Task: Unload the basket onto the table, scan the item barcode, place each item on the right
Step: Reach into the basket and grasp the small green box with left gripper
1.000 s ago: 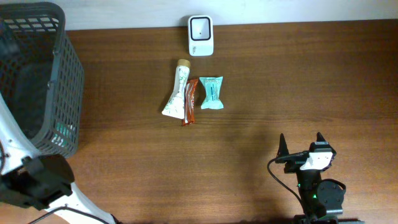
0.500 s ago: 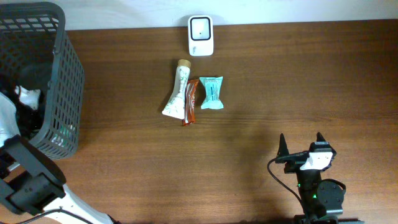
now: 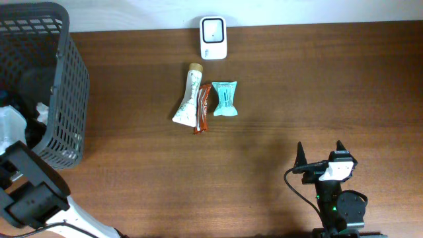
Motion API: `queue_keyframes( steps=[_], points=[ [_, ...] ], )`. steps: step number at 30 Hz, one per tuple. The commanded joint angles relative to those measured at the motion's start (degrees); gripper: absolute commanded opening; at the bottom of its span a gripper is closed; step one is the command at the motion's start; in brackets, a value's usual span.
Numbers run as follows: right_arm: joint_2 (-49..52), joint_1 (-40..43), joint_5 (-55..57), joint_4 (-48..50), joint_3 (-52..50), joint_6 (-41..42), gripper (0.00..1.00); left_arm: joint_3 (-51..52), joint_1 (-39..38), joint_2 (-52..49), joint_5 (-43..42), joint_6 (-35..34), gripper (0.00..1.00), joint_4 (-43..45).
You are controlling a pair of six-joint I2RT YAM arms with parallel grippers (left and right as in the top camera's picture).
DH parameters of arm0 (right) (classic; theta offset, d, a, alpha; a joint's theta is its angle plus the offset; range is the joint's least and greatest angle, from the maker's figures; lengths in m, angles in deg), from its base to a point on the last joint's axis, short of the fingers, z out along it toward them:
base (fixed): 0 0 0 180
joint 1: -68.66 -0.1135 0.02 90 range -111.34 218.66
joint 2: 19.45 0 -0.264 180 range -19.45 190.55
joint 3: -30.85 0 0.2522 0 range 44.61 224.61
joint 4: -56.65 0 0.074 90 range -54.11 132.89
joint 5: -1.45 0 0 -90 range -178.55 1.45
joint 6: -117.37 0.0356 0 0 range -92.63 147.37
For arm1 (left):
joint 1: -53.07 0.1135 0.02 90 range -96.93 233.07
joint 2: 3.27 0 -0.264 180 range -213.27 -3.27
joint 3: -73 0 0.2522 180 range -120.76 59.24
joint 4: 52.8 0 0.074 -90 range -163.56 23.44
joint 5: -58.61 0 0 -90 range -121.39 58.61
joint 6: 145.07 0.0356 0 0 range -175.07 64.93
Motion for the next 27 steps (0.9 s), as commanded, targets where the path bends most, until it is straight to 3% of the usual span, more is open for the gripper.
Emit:
queue_keyframes(
  steps=[1, 2, 6, 9, 11, 15, 19, 21, 23, 26, 27],
  points=[
    [-0.42, 0.33, 0.72, -0.24, -0.42, 0.22, 0.99, 6.25, 0.15, -0.72, -4.96, 0.70, 0.23, 3.17],
    [-0.42, 0.33, 0.72, -0.24, -0.42, 0.22, 0.98, 6.54, 0.15, -0.72, -4.96, 0.68, 0.00, 3.74],
    [-0.42, 0.33, 0.72, -0.24, -0.42, 0.22, 0.98, 0.72, 0.15, -0.61, -4.28, -2.93, 0.00, 3.69],
    [-0.42, 0.33, 0.72, -0.24, -0.42, 0.22, 0.98, -13.20, 0.09, -0.61, -4.33, -14.84, 0.00, 2.69],
    [-0.42, 0.33, 0.72, -0.24, -0.42, 0.22, 0.98, -27.47, 0.11, -0.61, -4.90, -28.41, 0.00, 2.25],
    [-0.42, 0.33, 0.72, -0.24, -0.42, 0.22, 0.99, -55.23, 0.09, -0.61, -20.04, -41.99, 0.00, 2.21],
    [-0.42, 0.33, 0.72, -0.24, -0.42, 0.22, 0.98, -72.22, -0.87, -0.61, -42.66, -69.61, 0.00, 4.79],
    [-0.42, 0.33, 0.72, -0.24, -0.42, 0.20, 0.99, -76.28, -6.05, -0.61, -52.54, -70.93, 0.00, 4.13],
    [-0.42, 0.33, 0.72, -0.24, -0.42, 0.22, 0.99, -76.30, -12.55, -0.63, -54.21, -69.00, 0.00, -0.22],
    [-0.42, 0.33, 0.72, -0.24, -0.42, 0.22, 0.99, -75.06, -24.13, -0.70, -46.75, -58.73, 0.00, -9.38],
    [-0.42, 0.33, 0.72, -0.24, -0.42, 0.22, 0.99, -73.96, -29.62, -0.81, -39.21, -57.75, 0.00, -12.63]
  ],
)
